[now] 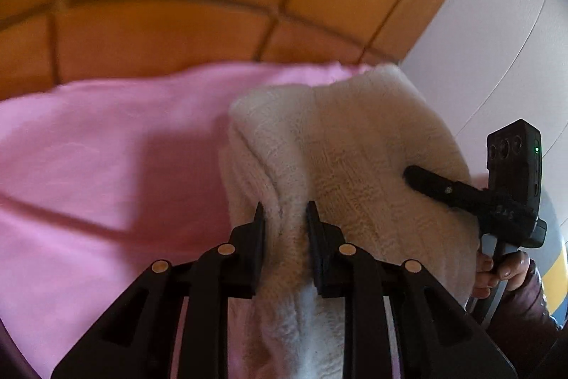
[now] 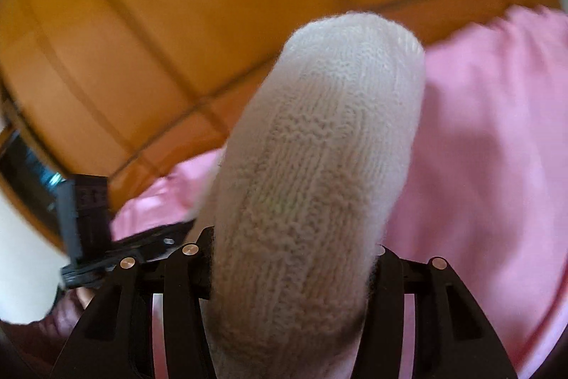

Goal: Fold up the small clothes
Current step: 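Press the folded bundle flat with both tools and release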

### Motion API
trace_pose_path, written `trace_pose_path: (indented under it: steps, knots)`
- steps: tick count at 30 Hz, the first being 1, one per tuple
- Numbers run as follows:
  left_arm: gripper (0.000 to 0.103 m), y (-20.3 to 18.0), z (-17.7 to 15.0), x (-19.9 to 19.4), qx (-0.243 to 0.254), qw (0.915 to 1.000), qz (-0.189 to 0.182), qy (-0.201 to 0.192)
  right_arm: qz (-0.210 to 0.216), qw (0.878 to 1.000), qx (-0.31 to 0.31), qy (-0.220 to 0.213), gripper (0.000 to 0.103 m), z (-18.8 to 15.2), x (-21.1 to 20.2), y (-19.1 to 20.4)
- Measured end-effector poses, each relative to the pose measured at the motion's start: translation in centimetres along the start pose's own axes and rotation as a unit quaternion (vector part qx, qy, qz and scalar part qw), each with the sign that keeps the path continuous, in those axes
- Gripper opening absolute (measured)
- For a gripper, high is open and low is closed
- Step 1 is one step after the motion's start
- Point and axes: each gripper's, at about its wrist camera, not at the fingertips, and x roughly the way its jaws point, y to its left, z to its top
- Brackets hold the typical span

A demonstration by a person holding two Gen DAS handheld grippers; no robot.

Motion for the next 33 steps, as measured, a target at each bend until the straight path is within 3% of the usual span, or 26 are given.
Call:
trace_pose_path:
  steps: [2,3,5,8,11,13,17,19,20,22,24,25,29,33]
  knots:
    - [0.021,-0.9,-0.3,4.0,0.017,0.9986,0.034,0.038,-0.051,0.998,0.028,0.024,0.057,-1.2,1.7,-3.6]
    - [0.023,-0.9,-0.7,5.5,0.019,0.9974,0.045,0.054,-0.055,0.997,0.042,0.031,0.059,-1.9,2.2,-4.7]
    - [0.029,-1.1,-1.2,6.8,0.026,0.9964,0.064,0.048,-0.054,0.996,0.07,0.013,0.076,-2.9,2.3,-6.0]
    - [0.03,-1.0,-0.8,5.6,0.014,0.9968,0.068,0.038,-0.078,0.995,0.064,-0.002,0.085,-2.9,1.3,-4.9]
    - [0.031,-1.6,-1.1,2.8,0.013,0.9975,0.068,0.007,-0.145,0.989,0.012,-0.033,0.085,-2.5,-1.6,-3.4]
    - [0.028,-1.9,-1.1,1.4,0.022,0.9966,0.076,-0.025,-0.156,0.986,-0.017,-0.057,0.083,-1.8,-3.8,-2.6]
    - [0.027,-2.7,-2.3,0.1,0.037,0.9962,0.071,-0.033,-0.161,0.983,-0.058,-0.068,0.057,-1.9,-5.7,0.2]
    - [0.029,-3.1,-2.9,1.7,0.052,0.9932,0.104,-0.008,-0.169,0.982,-0.071,-0.046,0.049,-3.3,-5.1,1.2]
    - [0.029,-2.9,-2.9,3.5,0.051,0.9912,0.121,0.016,-0.187,0.979,-0.077,-0.023,0.049,-4.6,-3.6,1.6]
    - [0.038,-1.9,-3.1,4.6,0.036,0.9892,0.139,0.029,-0.217,0.972,-0.089,-0.002,0.049,-6.5,-1.6,1.8]
    - [0.041,-1.3,-2.9,4.6,0.015,0.99,0.138,0.024,-0.29,0.945,-0.147,-0.023,0.05,-8.6,0.3,3.4]
    - [0.041,-1.4,-2.8,4.3,0.01,0.99,0.139,0.022,-0.305,0.94,-0.153,-0.03,0.051,-8.8,0.4,3.9]
    - [0.043,-2.0,-2.7,1.8,0.011,0.9884,0.151,-0.001,-0.294,0.947,-0.128,-0.038,0.054,-8.1,-0.8,4.1]
    - [0.057,-3.0,-3.4,-1.1,0.025,0.9842,0.171,-0.037,-0.268,0.956,-0.107,-0.048,0.067,-8.2,-3.2,4.5]
